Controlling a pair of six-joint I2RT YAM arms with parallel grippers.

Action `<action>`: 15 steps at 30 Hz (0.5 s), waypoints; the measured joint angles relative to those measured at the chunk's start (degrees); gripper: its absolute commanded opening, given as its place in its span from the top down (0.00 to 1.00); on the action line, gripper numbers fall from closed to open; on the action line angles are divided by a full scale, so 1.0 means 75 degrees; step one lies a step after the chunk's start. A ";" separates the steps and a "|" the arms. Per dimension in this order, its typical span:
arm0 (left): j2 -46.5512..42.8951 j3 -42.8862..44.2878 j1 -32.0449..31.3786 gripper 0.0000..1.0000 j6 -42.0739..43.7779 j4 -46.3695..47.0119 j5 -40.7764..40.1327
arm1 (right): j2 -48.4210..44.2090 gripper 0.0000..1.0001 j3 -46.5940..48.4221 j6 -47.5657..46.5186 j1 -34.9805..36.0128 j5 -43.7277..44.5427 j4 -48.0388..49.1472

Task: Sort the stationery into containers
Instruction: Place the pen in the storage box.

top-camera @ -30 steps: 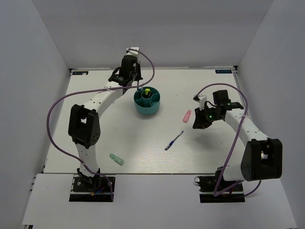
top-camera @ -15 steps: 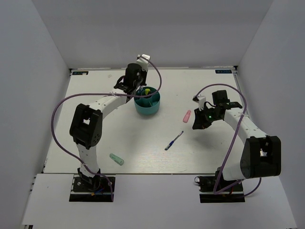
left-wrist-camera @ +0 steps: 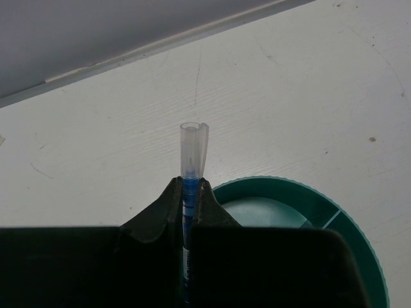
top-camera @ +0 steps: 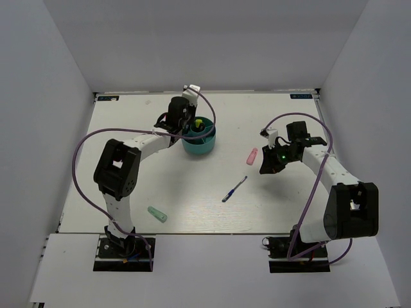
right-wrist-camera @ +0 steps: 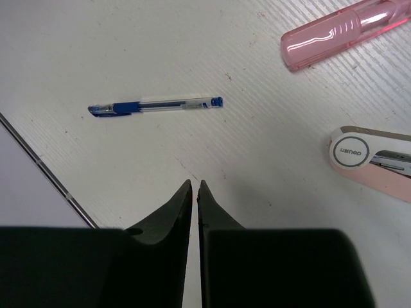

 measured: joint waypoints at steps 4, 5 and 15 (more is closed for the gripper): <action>-0.0003 -0.0242 0.0000 0.91 -0.0032 0.0181 -0.0020 | 0.0006 0.88 0.0000 0.0000 0.0000 -0.0003 0.0000; -0.0003 -0.0283 0.0000 0.87 -0.0050 0.0201 -0.0047 | 0.0012 0.88 0.0000 -0.0003 -0.0003 0.0000 0.0000; -0.0058 -0.0396 0.0000 0.34 -0.0216 0.0210 -0.0364 | 0.0058 0.86 0.0000 0.0000 -0.0006 -0.0003 -0.0003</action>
